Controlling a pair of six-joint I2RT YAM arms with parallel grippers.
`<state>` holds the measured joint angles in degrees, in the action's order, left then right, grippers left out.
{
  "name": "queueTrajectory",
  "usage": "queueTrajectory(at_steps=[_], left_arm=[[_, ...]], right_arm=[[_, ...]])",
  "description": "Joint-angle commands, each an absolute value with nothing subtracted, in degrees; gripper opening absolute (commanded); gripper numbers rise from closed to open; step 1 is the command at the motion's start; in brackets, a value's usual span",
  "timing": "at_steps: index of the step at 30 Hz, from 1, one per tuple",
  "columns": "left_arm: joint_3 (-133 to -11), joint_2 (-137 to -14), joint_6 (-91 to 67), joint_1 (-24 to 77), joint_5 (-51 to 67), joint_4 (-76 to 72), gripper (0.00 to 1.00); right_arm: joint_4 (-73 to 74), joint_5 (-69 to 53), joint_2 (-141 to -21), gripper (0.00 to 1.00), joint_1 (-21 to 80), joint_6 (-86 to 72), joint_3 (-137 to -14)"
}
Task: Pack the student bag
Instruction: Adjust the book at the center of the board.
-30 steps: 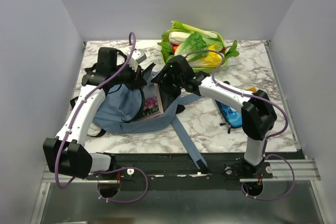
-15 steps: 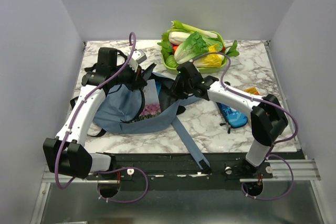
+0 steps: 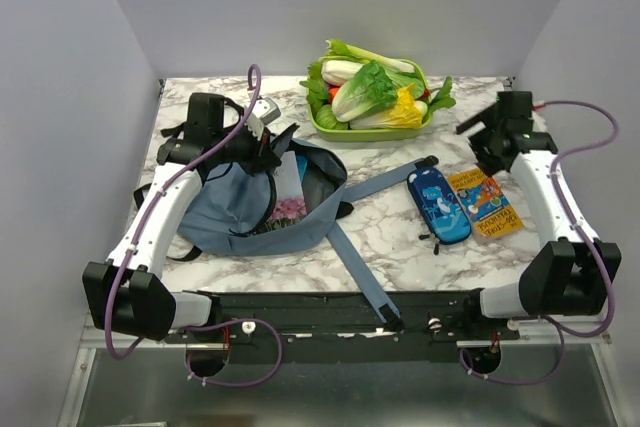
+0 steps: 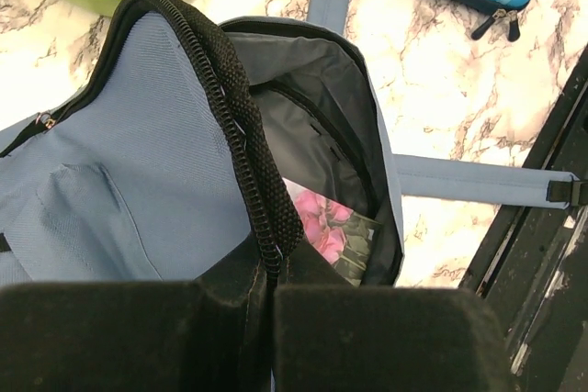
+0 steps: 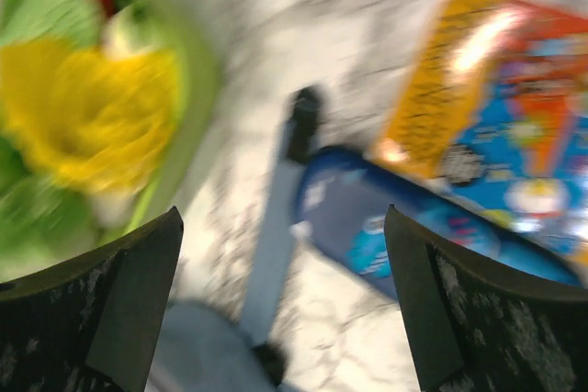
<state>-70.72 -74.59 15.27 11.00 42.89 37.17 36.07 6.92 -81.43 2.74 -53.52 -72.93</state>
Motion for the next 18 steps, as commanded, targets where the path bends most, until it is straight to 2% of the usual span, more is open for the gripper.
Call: queueTrajectory(at_steps=[1, 8, 12, 18], left_arm=[[-70.1, -74.5, 16.4, 11.5, 47.8, 35.7, 0.03], [-70.8, -75.1, 18.2, 11.5, 48.3, 37.2, 0.03], [-70.5, -74.9, 18.2, 11.5, 48.9, 37.2, 0.03], [-70.3, -75.4, 18.5, 11.4, 48.8, 36.8, 0.03]], right_arm=[[44.8, 8.9, -78.4, 0.99, -6.7, -51.0, -66.5], [48.5, 10.2, -81.3, 0.99, -22.1, -50.2, -64.2], [50.1, 12.8, -83.6, 0.99, -26.1, -47.2, -64.5], [49.1, 14.6, -86.0, 0.99, -26.9, -46.4, -62.6]])
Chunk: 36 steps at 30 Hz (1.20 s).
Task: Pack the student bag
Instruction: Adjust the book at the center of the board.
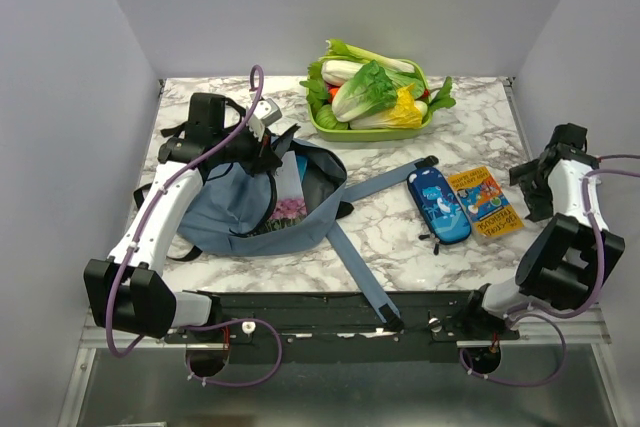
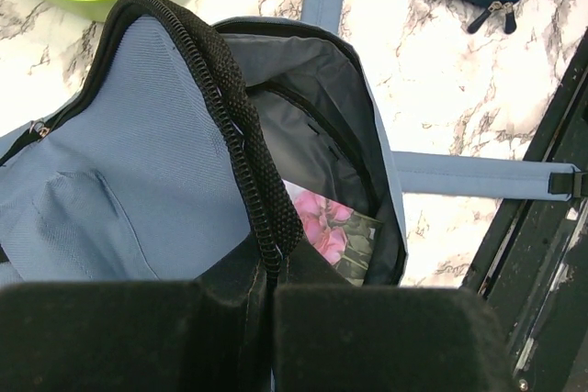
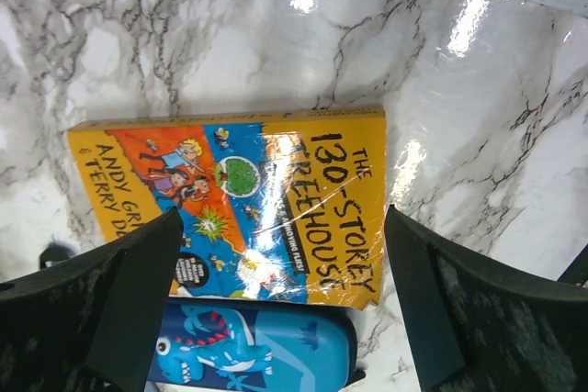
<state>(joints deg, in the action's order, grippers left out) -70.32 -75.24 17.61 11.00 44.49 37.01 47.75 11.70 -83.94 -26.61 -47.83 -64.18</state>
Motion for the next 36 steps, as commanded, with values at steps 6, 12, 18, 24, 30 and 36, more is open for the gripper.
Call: queueTrajectory(at_steps=[6, 12, 18, 24, 30, 36], left_arm=[[-71.7, -75.8, 19.3, 11.4, 48.1, 38.1, 0.03], [-74.1, -77.2, 20.0, 11.5, 47.9, 40.2, 0.03], [-75.8, -78.2, 19.2, 11.4, 47.8, 40.4, 0.03], [-76.5, -78.5, 19.1, 11.5, 47.4, 40.8, 0.03], [-76.2, -78.2, 20.2, 11.4, 46.9, 41.5, 0.03], [-75.1, -78.1, 20.3, 11.4, 47.0, 41.3, 0.03]], right_arm=[[47.6, 14.9, -90.6, 1.00, -26.9, -46.6, -59.7], [45.1, 15.1, -93.0, 1.00, -26.9, -45.5, -58.9], [44.0, 14.2, -97.5, 1.00, -25.3, -42.7, -61.3], [43.9, 16.6, -99.5, 0.99, -19.2, -42.0, -64.0], [46.8, 19.8, -101.6, 1.00, -16.1, -42.5, -69.6], [46.0, 28.1, -96.4, 0.99, -16.1, -44.2, -72.9]])
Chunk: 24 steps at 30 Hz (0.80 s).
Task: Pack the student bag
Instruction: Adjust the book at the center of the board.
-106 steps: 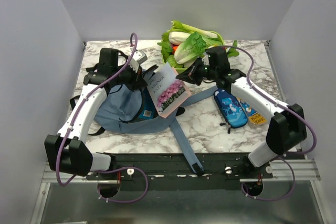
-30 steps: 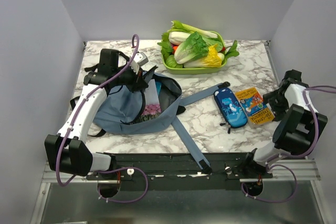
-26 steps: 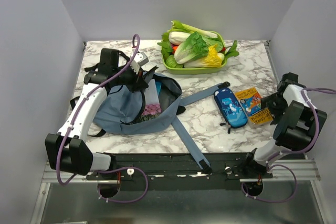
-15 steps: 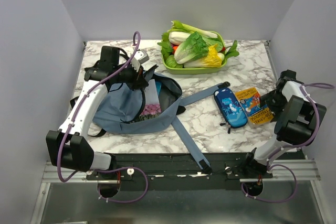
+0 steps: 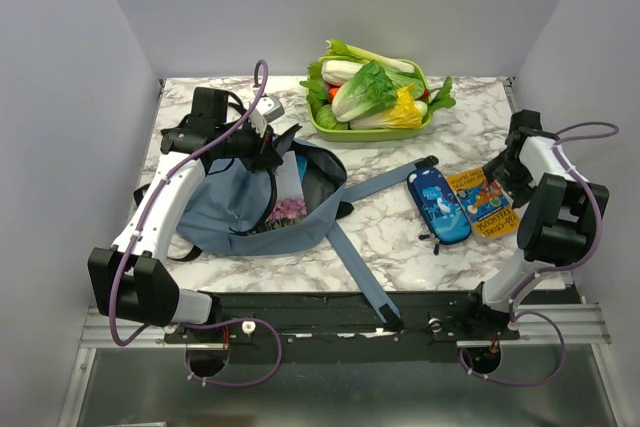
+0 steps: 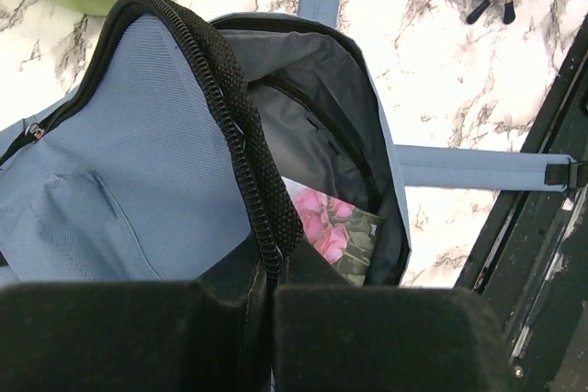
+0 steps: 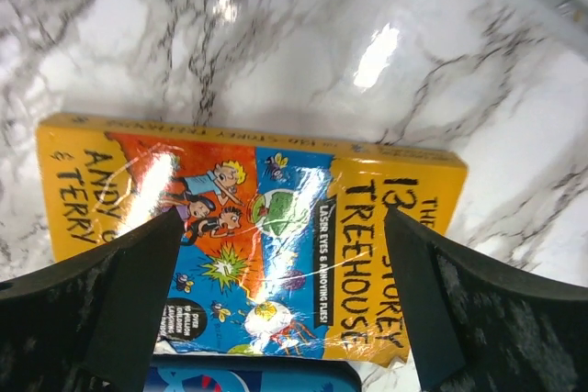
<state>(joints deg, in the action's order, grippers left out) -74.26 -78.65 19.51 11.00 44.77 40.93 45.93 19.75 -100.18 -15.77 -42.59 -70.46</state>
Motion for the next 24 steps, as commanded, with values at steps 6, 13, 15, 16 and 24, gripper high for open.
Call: queueTrajectory(at_steps=[6, 13, 15, 16, 24], left_arm=[[-74.5, -77.9, 20.8, 11.4, 46.8, 41.2, 0.03], [-74.2, -78.1, 22.2, 11.3, 46.3, 41.6, 0.03], [-74.1, -78.1, 22.5, 11.2, 46.3, 41.7, 0.03], [-74.1, -78.1, 22.6, 11.0, 46.3, 41.7, 0.03], [-74.0, -77.9, 23.1, 10.5, 46.2, 42.2, 0.04]], right_arm=[[49.4, 32.3, -99.8, 0.98, -16.3, -46.5, -76.7], [54.0, 32.2, -109.1, 0.97, -15.9, -46.1, -81.2], [54.5, 32.8, -110.6, 0.97, -15.1, -45.8, -81.8], [54.7, 32.8, -111.1, 0.97, -14.8, -45.6, -82.6], [54.8, 30.9, -113.7, 0.96, -10.9, -44.2, -84.9]])
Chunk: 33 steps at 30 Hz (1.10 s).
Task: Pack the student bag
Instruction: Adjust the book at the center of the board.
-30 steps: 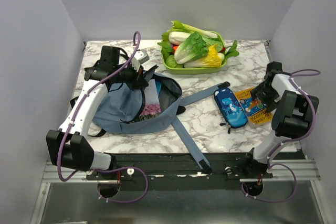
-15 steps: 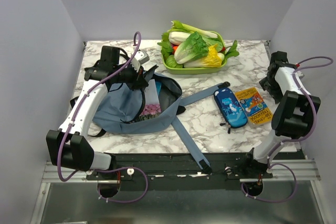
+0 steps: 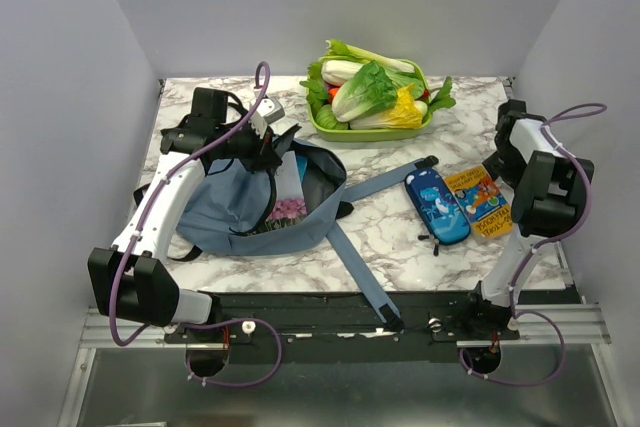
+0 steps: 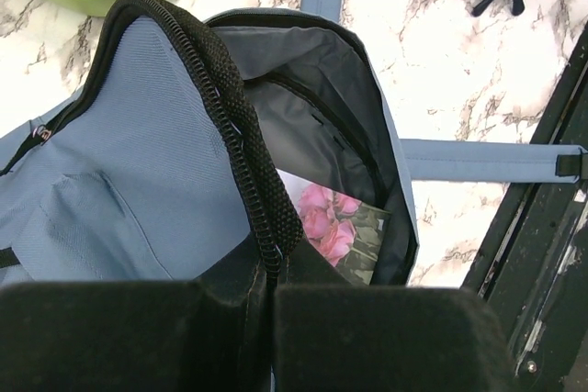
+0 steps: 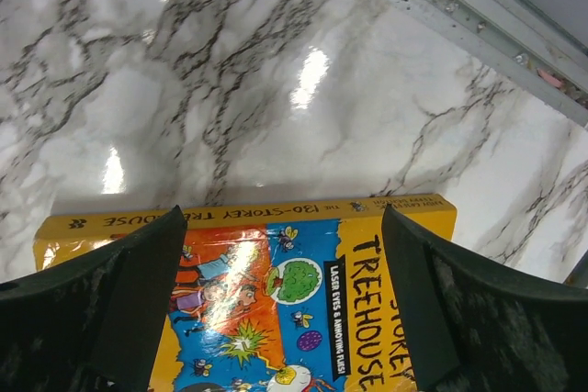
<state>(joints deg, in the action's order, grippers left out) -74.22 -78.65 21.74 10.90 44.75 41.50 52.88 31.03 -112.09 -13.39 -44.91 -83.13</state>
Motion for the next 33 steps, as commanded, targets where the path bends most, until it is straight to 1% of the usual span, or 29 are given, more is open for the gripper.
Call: queueTrajectory(at_steps=[1, 5, 9, 11, 14, 15, 18, 19, 20, 23, 24, 27, 28, 30, 31, 33], left_arm=[[-74.0, -78.0, 23.0, 10.5, 46.2, 42.2, 0.04], [-74.2, -77.8, 23.1, 10.4, 46.4, 42.4, 0.04], [-74.3, -77.4, 23.4, 10.3, 46.1, 42.5, 0.04], [-74.2, -77.3, 23.6, 10.2, 46.0, 42.7, 0.04], [-73.9, -77.2, 23.9, 10.0, 45.9, 42.7, 0.04], [-73.8, -77.3, 23.9, 10.0, 45.9, 42.6, 0.04], [-73.8, -77.4, 23.7, 10.0, 46.1, 42.7, 0.04], [-73.8, -77.3, 23.6, 10.0, 46.2, 42.7, 0.04], [-73.8, -77.3, 23.6, 10.0, 46.2, 42.7, 0.04], [-73.5, -77.0, 23.6, 10.0, 46.4, 42.5, 0.04], [-73.3, -76.9, 23.6, 10.0, 46.4, 42.4, 0.04], [-73.0, -77.0, 23.6, 10.0, 46.6, 42.1, 0.04], [-73.0, -76.9, 23.6, 10.0, 46.7, 42.2, 0.04], [-73.0, -77.0, 24.2, 9.9, 46.5, 42.5, 0.04], [-73.1, -77.0, 24.3, 9.9, 46.4, 42.6, 0.04], [-73.3, -77.1, 24.5, 9.8, 46.4, 42.8, 0.04]], right_arm=[[54.5, 30.3, -114.0, 0.95, -10.3, -43.9, -85.1], [53.9, 28.1, -114.4, 0.93, -4.3, -43.5, -85.8], [53.1, 23.2, -114.3, 0.91, -0.1, -42.7, -86.2], [50.7, 20.8, -113.6, 0.89, 2.3, -41.9, -84.6], [46.3, 15.9, -110.6, 0.89, 3.3, -39.4, -81.7], [46.2, 14.9, -109.5, 0.90, 3.3, -39.1, -81.8], [49.9, 18.4, -107.7, 0.97, 3.1, -39.2, -84.7], [51.5, 19.0, -105.1, 1.00, 3.0, -39.3, -85.0], [51.9, 19.2, -103.4, 1.00, 2.8, -39.6, -83.9], [51.0, 15.4, -95.4, 1.00, 1.9, -42.8, -78.5], [50.5, 12.5, -93.5, 1.00, 1.8, -44.8, -74.1], [48.1, 7.3, -87.7, 1.00, 1.0, -50.1, -66.4], [45.8, 6.7, -86.4, 1.00, 1.0, -51.8, -61.1], [43.0, 6.0, -81.8, 1.00, 1.0, -56.2, -55.2], [40.1, 5.7, -80.2, 1.00, 1.0, -57.5, -50.3], [38.2, 5.6, -77.3, 1.00, 1.0, -60.2, -47.1]])
